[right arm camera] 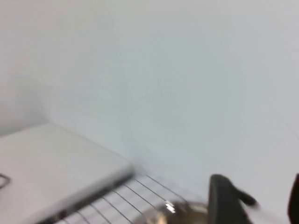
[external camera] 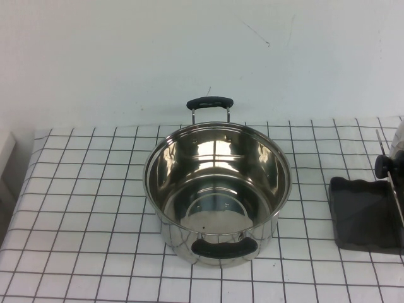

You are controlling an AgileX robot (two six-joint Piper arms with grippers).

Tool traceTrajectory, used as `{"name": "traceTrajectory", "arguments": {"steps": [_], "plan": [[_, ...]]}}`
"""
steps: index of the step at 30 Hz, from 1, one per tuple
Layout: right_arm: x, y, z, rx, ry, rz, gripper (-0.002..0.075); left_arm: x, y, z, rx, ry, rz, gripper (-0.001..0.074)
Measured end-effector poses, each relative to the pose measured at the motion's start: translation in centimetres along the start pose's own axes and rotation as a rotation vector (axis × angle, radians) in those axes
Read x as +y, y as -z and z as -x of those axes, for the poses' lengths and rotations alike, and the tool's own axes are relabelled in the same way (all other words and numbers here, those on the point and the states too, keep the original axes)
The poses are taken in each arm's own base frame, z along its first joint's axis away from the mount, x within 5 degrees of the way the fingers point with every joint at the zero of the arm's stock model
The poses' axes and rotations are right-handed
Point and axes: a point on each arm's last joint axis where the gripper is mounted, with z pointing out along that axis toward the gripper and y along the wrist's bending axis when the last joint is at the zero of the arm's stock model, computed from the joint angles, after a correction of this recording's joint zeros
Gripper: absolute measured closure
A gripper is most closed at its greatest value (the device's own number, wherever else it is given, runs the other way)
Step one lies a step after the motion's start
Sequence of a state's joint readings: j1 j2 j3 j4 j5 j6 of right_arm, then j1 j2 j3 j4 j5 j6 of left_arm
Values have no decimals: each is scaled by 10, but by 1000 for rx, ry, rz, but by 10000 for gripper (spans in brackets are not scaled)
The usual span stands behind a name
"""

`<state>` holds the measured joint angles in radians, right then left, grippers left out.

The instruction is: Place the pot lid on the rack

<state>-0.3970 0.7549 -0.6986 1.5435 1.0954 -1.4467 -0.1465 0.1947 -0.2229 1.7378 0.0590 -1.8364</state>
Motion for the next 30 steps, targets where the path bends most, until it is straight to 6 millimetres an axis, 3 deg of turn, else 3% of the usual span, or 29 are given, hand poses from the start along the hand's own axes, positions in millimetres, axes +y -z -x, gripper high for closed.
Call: {"name": "traceTrajectory", "arguments": {"steps": [3,7,14,19,24,30], "plan": [[13,-1,5,-62,83,126,481,9,0,-6,0,8,98,737],[15,-1,4,-49,102,156,540,12,0,-18,31,7,117,737],[26,-4,0,-19,155,234,660,4,0,-31,87,5,22,736],[47,4,-2,15,272,270,717,-5,0,-34,116,6,-81,737],[64,25,-8,86,365,62,724,-15,2,-36,146,7,-192,737],[75,55,-36,86,379,-238,726,-28,6,-39,184,1,-332,737]]}}
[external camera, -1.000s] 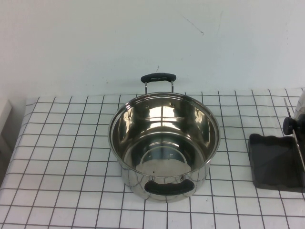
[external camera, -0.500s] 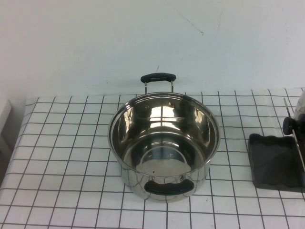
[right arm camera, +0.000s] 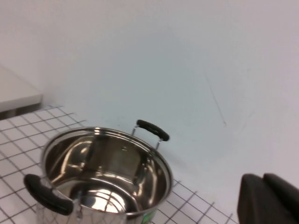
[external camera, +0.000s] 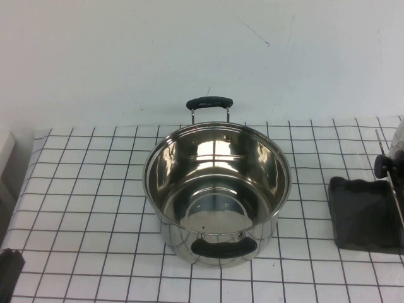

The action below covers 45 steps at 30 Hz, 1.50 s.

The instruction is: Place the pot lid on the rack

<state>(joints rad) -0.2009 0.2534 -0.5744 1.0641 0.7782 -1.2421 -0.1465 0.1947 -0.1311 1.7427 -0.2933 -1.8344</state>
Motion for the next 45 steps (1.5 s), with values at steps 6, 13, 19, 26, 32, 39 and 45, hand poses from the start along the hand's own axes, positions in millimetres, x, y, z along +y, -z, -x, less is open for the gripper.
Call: {"name": "traceTrajectory", "arguments": {"steps": [6,13,19,26,32,39,45], "plan": [[7,9,-31,-8,-103,-140,727,-12,1,-3,38,-7,-131,736],[-16,7,-59,-18,30,-425,727,-24,4,-7,79,-12,-268,737],[-17,2,-79,24,6,-445,727,-33,7,-10,111,-20,-368,737],[-13,5,-124,184,-113,-514,727,-38,9,-12,129,-20,-434,737],[-17,7,-162,155,-164,-687,727,-40,10,-12,134,-20,-452,737],[-12,5,-172,226,-207,-623,727,-40,10,-12,136,-20,-460,737],[-3,4,-182,338,-230,-481,727,-40,11,-12,136,-22,-463,736]]}}
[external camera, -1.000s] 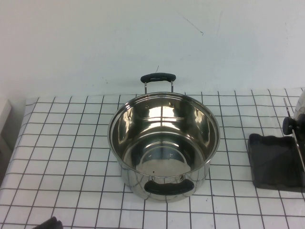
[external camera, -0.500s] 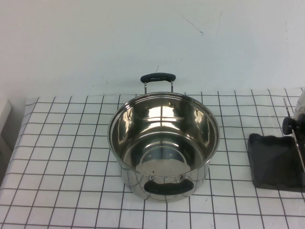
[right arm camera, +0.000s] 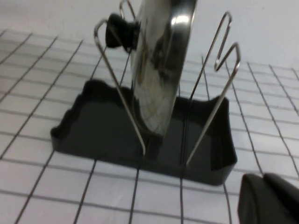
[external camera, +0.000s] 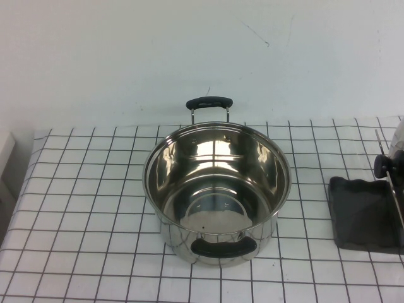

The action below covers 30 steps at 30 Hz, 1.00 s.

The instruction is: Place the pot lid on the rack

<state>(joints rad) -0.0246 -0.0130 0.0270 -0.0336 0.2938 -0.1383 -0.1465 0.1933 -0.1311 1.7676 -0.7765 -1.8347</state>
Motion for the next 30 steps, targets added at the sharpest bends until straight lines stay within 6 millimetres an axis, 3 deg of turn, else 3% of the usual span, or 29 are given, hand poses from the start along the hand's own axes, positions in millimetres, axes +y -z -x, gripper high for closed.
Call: {"name": "traceTrajectory", "arguments": {"steps": [30], "plan": [[-4,0,-6,60,-44,-36,727,-1,0,0,4,4,-14,736]]}}
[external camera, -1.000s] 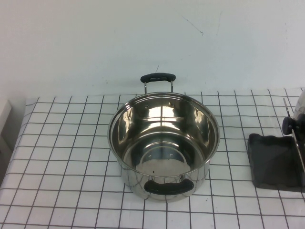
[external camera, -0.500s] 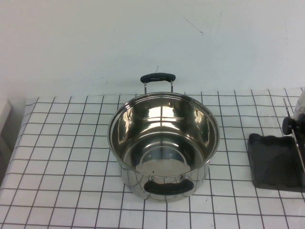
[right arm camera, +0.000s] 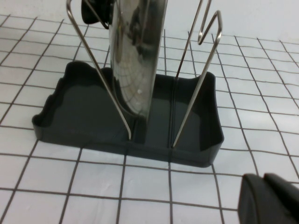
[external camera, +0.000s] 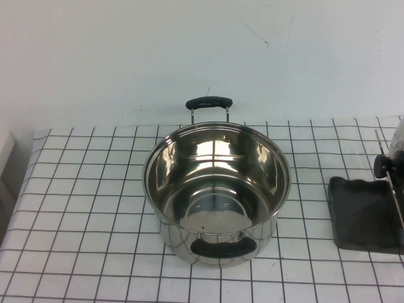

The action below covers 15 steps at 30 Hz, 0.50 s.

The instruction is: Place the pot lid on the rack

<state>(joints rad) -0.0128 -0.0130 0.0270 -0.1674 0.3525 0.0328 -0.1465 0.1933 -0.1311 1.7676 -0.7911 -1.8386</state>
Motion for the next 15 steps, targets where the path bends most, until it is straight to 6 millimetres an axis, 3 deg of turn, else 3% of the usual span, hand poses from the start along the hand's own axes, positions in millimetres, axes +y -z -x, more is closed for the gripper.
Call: {"name": "traceTrajectory", "arguments": {"steps": [8,13,15], "plan": [[0,0,0,0,0,0,727,4,0,0,-22,22,44,737],[0,0,0,0,0,0,727,21,0,-2,-266,243,165,737],[0,0,0,0,0,0,727,29,3,-5,-355,226,241,736]]}}
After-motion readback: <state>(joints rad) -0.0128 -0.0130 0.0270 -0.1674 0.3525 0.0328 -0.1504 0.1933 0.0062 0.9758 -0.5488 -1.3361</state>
